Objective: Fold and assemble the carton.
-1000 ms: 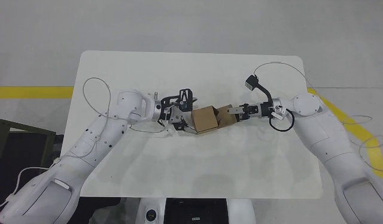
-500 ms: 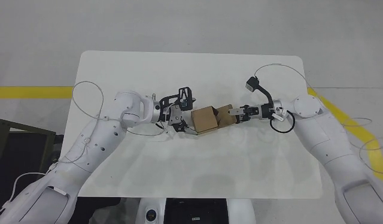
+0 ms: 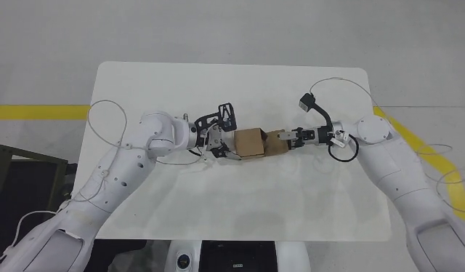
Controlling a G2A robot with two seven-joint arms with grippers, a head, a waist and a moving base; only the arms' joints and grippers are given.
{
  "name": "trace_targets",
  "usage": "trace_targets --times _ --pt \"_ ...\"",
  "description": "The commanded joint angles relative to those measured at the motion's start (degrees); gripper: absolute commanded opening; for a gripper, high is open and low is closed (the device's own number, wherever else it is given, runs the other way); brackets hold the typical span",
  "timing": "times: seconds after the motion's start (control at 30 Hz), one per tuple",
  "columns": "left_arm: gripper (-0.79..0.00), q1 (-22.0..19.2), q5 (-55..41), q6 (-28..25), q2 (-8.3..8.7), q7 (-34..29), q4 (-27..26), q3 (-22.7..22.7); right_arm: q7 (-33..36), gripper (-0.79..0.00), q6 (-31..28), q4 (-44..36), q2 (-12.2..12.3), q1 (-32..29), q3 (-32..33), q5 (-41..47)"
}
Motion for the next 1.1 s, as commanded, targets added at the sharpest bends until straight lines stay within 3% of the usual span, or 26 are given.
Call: trace_targets --times 0.0,0.33,0.6,1.07 --pt "0.0 -0.36 0.86 0.0 -0.07 0.74 0.69 -0.13 -0.02 0.0 -0.02 -0.16 -0.01 -0.1 0.1 -0.01" --pt "0.0 -1.84 4.19 -6.55 -0.69 5.94 1.34 1.18 0.12 0.0 0.11 -0.78 -0.07 -0.76 0.75 0.2" --pt "0.0 -2.76 5.15 -5.18 -1.65 7.6 3.77 2.62 0.22 0.0 0.22 -1.27 0.09 -1.52 1.61 0.07" --pt "0.0 -0.79 1.33 -4.63 -0.78 2.31 -0.42 -0.13 0.55 0.0 0.54 -2.15 0.21 -2.53 2.89 -0.34"
